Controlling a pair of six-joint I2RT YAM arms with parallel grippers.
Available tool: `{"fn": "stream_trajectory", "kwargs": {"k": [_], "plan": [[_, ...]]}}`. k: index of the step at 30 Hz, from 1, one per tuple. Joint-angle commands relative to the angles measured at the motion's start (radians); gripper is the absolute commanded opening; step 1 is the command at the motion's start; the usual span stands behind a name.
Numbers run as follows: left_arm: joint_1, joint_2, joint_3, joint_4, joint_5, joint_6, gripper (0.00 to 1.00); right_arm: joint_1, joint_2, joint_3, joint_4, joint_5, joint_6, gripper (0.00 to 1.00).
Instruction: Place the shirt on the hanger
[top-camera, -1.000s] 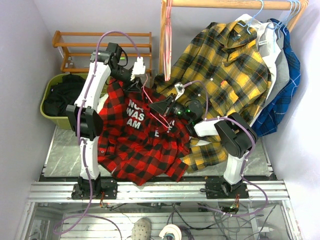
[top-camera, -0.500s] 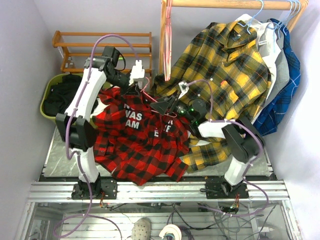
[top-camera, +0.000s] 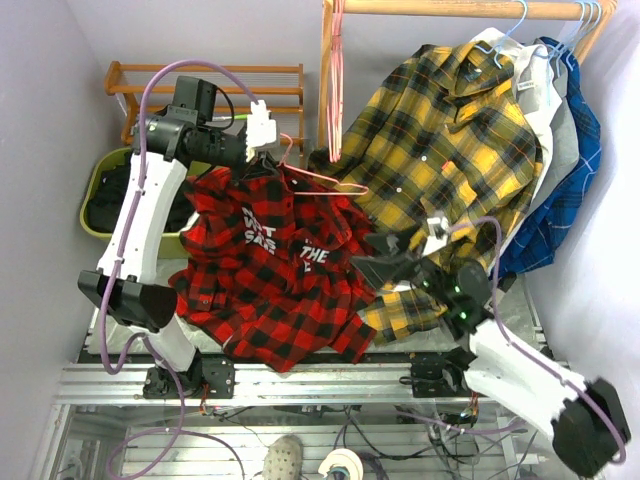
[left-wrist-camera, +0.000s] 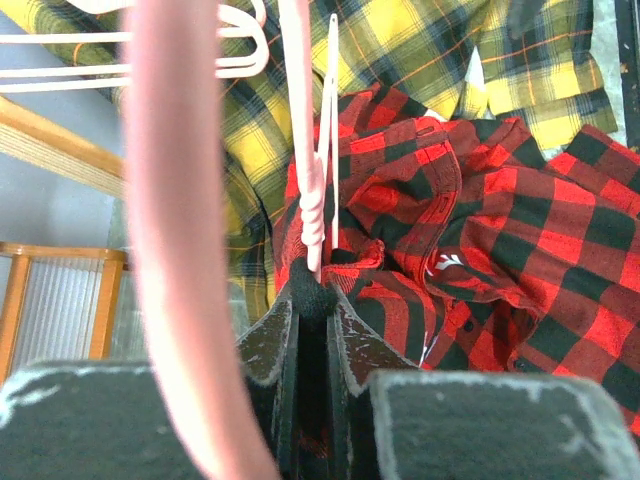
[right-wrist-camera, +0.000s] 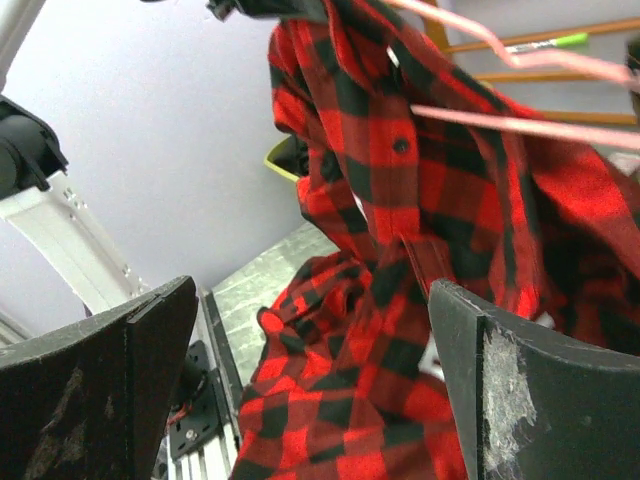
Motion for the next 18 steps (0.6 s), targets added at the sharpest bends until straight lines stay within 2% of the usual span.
{"fn": "stream_trajectory", "kwargs": {"k": [1,3,5,7,10,13,18], "plan": [[0.003,-0.043,0.017,0.067,0.019,-0.106,0.07,0.004,-0.251,-0.143,-0.225,0.163,-0.004,0.99],[0.002,-0.051,0.031,0.033,0.051,-0.092,0.07,0.004,-0.315,-0.177,-0.296,0.218,-0.003,0.95],[0.002,-0.056,0.044,0.013,0.064,-0.091,0.07,0.004,-0.313,-0.185,-0.278,0.244,0.016,0.9],[0.002,-0.062,0.048,0.01,0.065,-0.098,0.07,0.004,-0.238,-0.16,-0.22,0.219,0.03,0.85],[0.002,-0.072,0.045,0.009,0.058,-0.103,0.07,0.004,-0.03,-0.077,-0.185,0.197,0.054,0.69],[0.002,-0.082,0.048,-0.011,0.06,-0.096,0.07,0.004,0.116,-0.047,-0.064,0.171,0.101,0.62],[0.001,-0.096,0.042,-0.025,0.054,-0.082,0.07,0.002,0.226,-0.058,0.149,0.157,0.173,0.49]]}}
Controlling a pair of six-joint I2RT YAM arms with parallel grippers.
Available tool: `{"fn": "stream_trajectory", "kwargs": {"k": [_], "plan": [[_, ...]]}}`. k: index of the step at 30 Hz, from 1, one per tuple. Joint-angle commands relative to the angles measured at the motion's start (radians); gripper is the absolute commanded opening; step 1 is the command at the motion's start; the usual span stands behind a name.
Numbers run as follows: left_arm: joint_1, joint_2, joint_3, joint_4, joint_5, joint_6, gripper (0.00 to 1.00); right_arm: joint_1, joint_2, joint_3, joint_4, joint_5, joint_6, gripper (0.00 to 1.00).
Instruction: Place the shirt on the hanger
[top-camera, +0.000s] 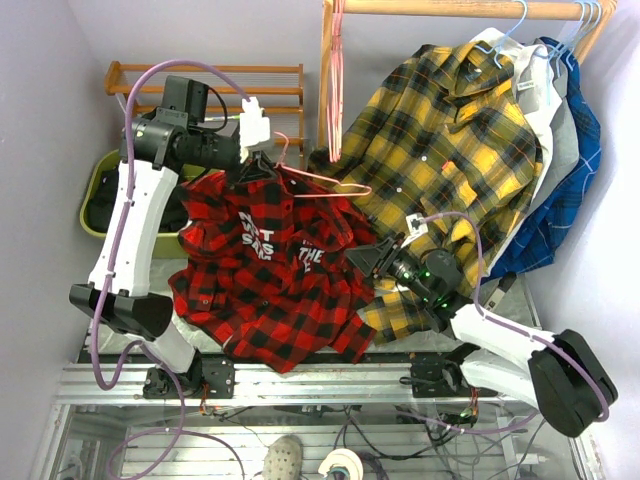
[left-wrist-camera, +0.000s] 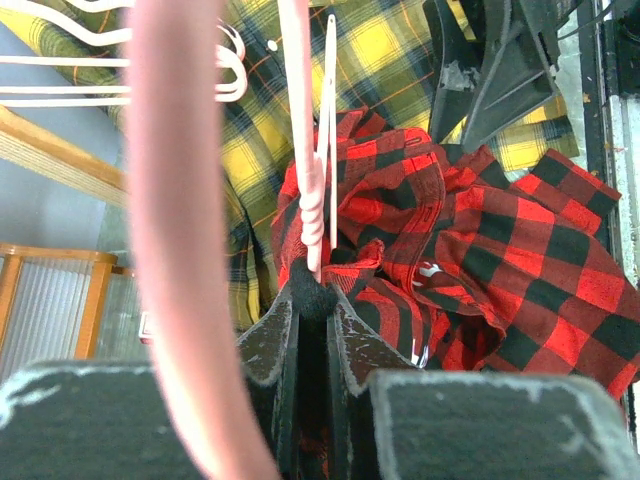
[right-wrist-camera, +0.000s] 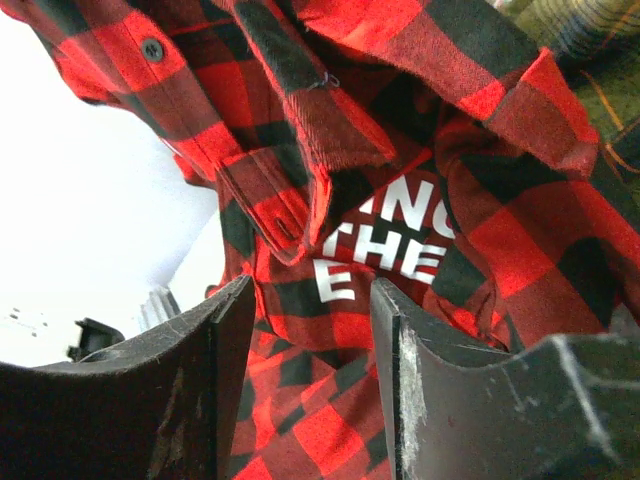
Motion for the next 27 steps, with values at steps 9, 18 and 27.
{"fn": "stream_trajectory", "kwargs": {"k": [9,18,27], "plan": [[-0.001,-0.034,0.028,-0.032,0.036,0.029,0.07,0.001,0.104,0.003,0.284,0.017,0.093,0.51],[-0.004,-0.027,0.04,-0.044,0.031,0.021,0.07,0.001,0.203,0.016,0.361,0.003,0.103,0.25],[-0.005,-0.02,0.07,-0.192,0.032,0.163,0.07,-0.005,0.192,-0.021,0.405,0.091,0.109,0.0]]}}
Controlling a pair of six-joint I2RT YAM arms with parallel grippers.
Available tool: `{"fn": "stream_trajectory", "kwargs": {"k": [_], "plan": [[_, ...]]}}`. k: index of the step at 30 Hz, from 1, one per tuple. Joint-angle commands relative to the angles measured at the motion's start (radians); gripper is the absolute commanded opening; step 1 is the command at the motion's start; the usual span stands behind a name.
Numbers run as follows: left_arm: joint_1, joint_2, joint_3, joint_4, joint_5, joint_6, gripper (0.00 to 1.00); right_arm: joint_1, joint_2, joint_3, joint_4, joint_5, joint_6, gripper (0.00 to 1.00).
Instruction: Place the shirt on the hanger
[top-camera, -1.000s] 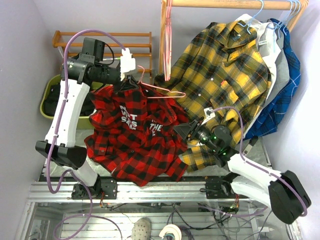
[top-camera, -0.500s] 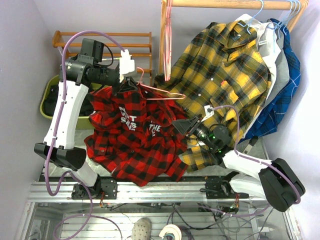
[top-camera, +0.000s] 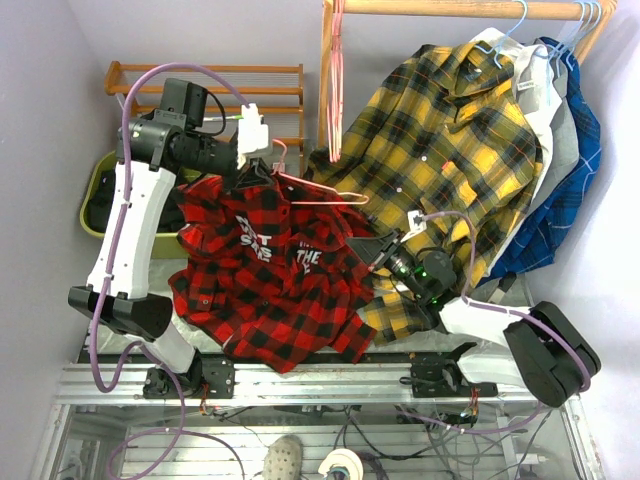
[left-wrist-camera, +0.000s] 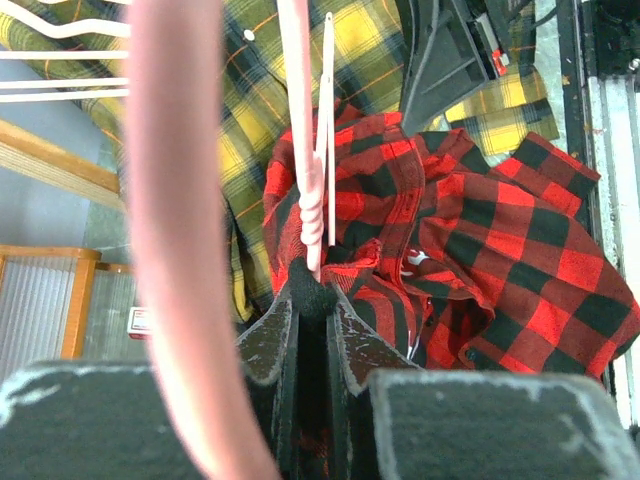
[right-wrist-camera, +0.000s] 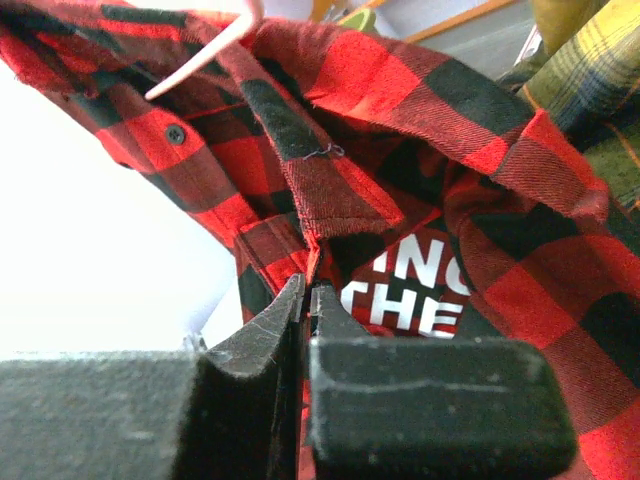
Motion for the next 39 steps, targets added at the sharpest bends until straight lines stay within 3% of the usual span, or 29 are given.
{"fn": "stream_trajectory", "kwargs": {"k": [1,9,25,30,35,39], "plan": [[-0.005,-0.008,0.063,-0.142,0.031,0.148,0.07,-0.009,-0.044,-0.018,0.032,0.081,-0.017,0.0],[-0.006,-0.008,0.058,-0.151,-0.078,0.196,0.07,-0.041,-0.145,0.03,-0.171,0.151,-0.13,0.0],[-0.045,-0.015,-0.012,-0.137,-0.185,0.235,0.07,-0.098,-0.193,0.091,-0.278,0.145,-0.184,0.0],[-0.066,-0.028,-0.091,0.041,-0.298,0.104,0.07,-0.098,-0.218,0.126,-0.311,0.098,-0.182,0.0],[-0.1,-0.027,-0.164,0.19,-0.354,-0.013,0.07,-0.083,-0.248,0.186,-0.32,-0.071,-0.11,0.0],[-0.16,-0.021,-0.196,0.359,-0.449,-0.158,0.07,0.024,-0.239,0.261,-0.385,-0.09,-0.114,0.0]]}}
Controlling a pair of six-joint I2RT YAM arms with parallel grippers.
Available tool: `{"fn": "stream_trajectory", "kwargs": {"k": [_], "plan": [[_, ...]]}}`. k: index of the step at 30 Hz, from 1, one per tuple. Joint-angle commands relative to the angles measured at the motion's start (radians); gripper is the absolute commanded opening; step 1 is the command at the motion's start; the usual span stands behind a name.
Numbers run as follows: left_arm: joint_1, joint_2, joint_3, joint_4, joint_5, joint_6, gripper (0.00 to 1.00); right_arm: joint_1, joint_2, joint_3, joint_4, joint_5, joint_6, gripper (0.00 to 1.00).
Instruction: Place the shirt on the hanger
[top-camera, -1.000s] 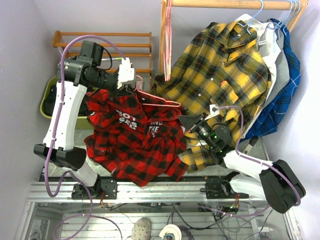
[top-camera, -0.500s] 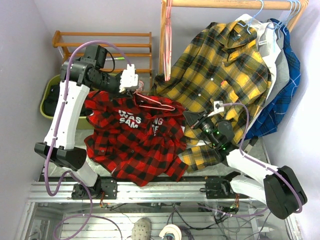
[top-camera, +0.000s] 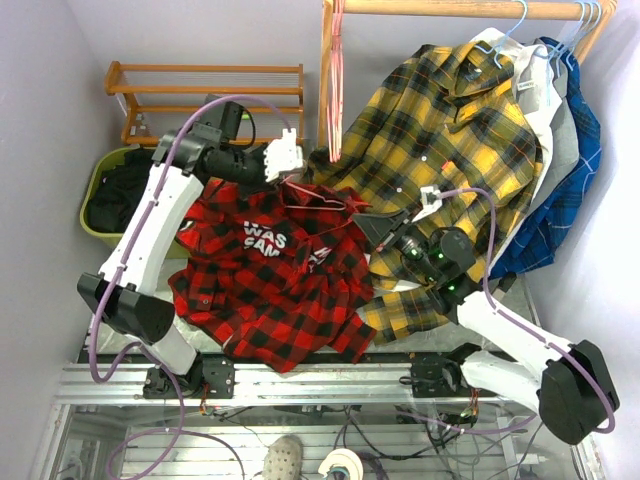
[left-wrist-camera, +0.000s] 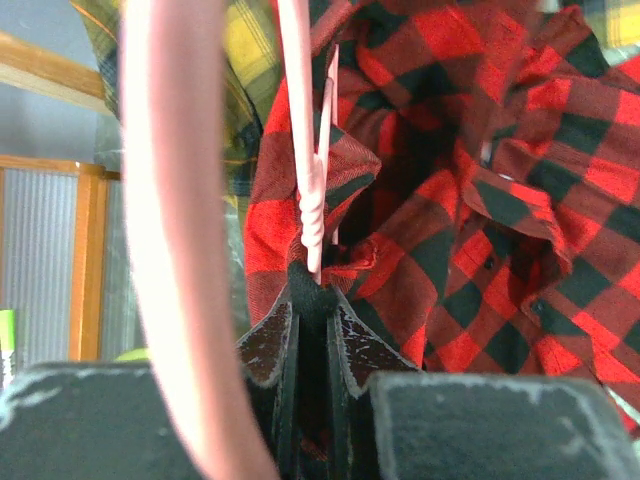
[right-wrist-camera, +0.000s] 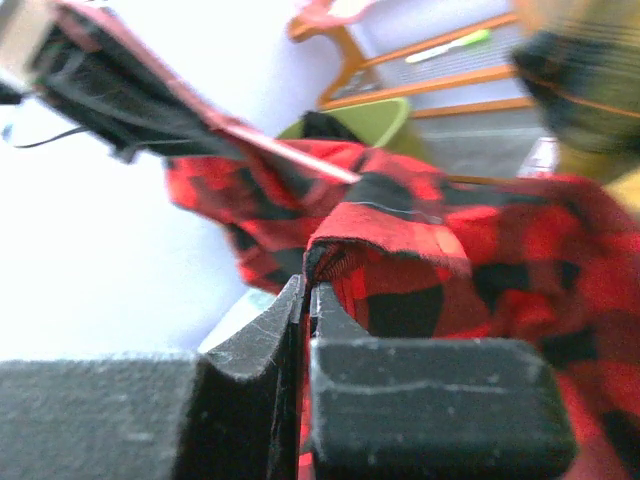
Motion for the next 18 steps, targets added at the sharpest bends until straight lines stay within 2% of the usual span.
{"fn": "stream_trajectory", "kwargs": {"k": [1,4,8,12,15,16,18], "plan": [[-0.051,-0.011,-0.009,0.259,-0.11,-0.203,0.07,0.114,-0.003,0.076,-0.039,-0.054,0.006,0.0],[-0.053,-0.002,0.021,0.355,-0.107,-0.333,0.07,0.192,0.04,0.06,0.02,-0.016,0.025,0.0],[-0.053,0.0,0.062,0.377,-0.045,-0.443,0.07,0.259,0.177,0.047,0.221,-0.017,0.104,0.0],[-0.053,-0.015,0.078,0.328,0.052,-0.463,0.07,0.356,0.328,0.138,0.29,-0.002,0.067,0.0],[-0.053,-0.032,0.075,0.251,0.115,-0.387,0.07,0.372,0.347,0.172,0.281,0.009,0.032,0.01],[-0.053,-0.036,0.072,0.225,0.121,-0.358,0.07,0.373,0.332,0.171,0.269,0.008,0.005,0.19],[-0.051,-0.04,0.068,0.181,0.133,-0.301,0.07,0.372,0.269,0.156,0.216,-0.001,-0.078,0.6]]}}
